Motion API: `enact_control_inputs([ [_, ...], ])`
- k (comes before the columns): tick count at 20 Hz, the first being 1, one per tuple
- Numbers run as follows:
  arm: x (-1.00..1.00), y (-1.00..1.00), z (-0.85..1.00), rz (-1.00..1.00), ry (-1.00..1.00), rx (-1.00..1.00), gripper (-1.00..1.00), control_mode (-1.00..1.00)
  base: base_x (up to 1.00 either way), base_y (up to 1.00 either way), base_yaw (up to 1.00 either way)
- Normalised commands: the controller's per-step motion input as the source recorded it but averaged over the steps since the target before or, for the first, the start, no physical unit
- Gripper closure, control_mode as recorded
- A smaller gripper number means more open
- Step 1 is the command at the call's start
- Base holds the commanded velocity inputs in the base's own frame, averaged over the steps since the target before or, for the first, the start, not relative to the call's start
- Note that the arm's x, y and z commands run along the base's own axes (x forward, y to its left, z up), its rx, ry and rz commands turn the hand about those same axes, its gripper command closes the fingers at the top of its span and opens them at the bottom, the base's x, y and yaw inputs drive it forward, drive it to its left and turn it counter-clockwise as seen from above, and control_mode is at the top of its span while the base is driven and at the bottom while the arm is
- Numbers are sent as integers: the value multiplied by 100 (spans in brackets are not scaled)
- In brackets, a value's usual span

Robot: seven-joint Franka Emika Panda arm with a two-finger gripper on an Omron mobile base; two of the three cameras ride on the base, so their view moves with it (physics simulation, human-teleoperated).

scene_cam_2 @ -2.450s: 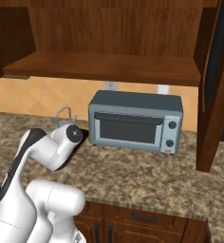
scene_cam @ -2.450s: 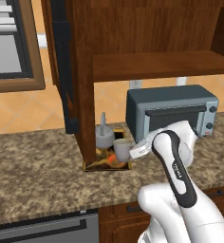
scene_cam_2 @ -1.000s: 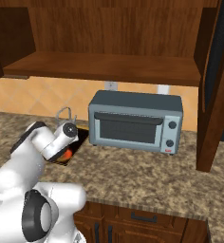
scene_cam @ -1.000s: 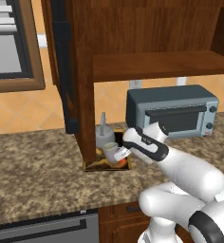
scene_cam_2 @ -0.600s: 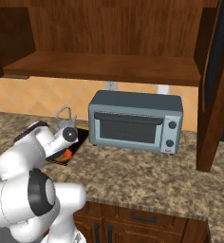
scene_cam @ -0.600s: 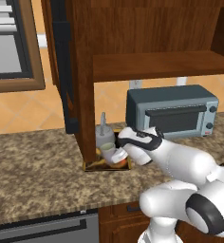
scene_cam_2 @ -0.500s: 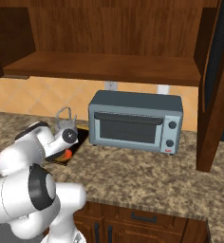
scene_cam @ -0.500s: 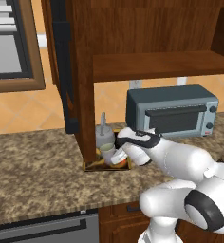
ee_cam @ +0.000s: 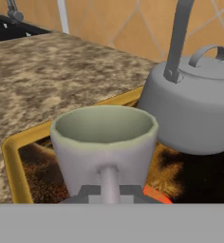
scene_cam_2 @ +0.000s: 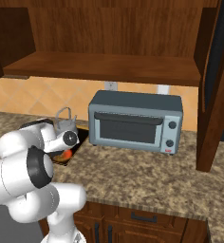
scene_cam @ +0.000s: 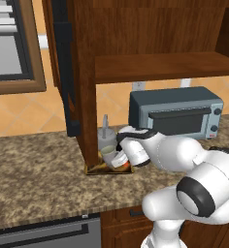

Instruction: Pick the kettle from the counter and place it on the tray. Then pick the mug from the cabinet and place it on the tray. Then close the cabinet doors.

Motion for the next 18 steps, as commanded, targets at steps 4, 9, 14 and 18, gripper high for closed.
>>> enact_control_inputs([
  [4,0,-4,-16,0,0,0,100,-100,0,0,0],
  [9,-2,-1,-17,0,4,0,100,-100,0,0,0],
  [14,-7,-4,-17,0,11,0,-100,-100,0,0,0],
  [18,-13,-13,-15,0,10,0,-100,-100,0,0,0],
])
